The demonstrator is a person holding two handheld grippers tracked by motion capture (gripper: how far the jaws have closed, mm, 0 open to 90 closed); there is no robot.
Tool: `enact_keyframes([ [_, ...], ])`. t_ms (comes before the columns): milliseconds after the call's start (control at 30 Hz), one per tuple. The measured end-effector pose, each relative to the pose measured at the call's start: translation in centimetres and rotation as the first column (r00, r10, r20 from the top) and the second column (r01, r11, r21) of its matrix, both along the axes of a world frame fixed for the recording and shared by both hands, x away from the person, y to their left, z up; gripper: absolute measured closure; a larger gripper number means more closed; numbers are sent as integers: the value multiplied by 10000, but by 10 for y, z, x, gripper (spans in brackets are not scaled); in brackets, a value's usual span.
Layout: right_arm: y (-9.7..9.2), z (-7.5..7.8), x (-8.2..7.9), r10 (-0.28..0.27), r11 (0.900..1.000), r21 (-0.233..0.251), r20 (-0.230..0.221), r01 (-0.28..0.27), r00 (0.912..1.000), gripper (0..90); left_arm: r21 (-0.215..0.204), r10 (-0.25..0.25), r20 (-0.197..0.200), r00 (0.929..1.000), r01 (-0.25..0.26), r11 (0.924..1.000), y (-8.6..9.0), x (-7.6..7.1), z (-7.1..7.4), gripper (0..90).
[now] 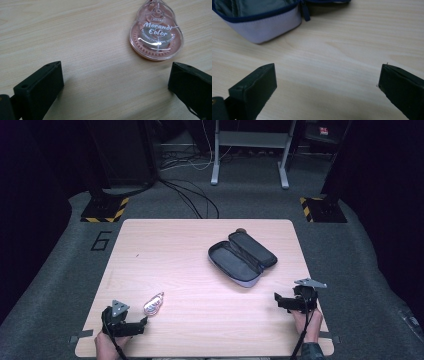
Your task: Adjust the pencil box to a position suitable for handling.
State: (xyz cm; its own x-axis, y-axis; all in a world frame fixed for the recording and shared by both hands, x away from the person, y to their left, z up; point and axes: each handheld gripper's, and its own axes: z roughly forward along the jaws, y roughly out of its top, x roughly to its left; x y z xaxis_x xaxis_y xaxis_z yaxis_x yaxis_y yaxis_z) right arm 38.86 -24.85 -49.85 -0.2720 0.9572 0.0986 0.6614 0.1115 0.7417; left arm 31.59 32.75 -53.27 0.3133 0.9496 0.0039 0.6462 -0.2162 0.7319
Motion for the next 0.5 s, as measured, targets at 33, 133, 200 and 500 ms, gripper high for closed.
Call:
enact_keyframes([
  [33, 2, 2, 3, -3, 10000, 73, -47, 4, 10000, 11, 4, -4, 0, 10000, 4, 10000, 0, 0, 0, 0],
  [133, 9, 7, 12, 37, 9996, 288, 4, -37, 10000, 13, 2, -5, -2, 10000, 5, 10000, 0, 0, 0, 0],
  [200, 14, 10, 18, 57, 9993, 375, -86, -54, 9999, 13, -4, 0, 4, 10000, 0, 10000, 0, 0, 0, 0],
  [500, 44, 26, 46, 423, 9991, 42, -308, -422, 9986, 20, 13, -42, -18, 10000, 42, 10000, -1, 1, 0, 0],
])
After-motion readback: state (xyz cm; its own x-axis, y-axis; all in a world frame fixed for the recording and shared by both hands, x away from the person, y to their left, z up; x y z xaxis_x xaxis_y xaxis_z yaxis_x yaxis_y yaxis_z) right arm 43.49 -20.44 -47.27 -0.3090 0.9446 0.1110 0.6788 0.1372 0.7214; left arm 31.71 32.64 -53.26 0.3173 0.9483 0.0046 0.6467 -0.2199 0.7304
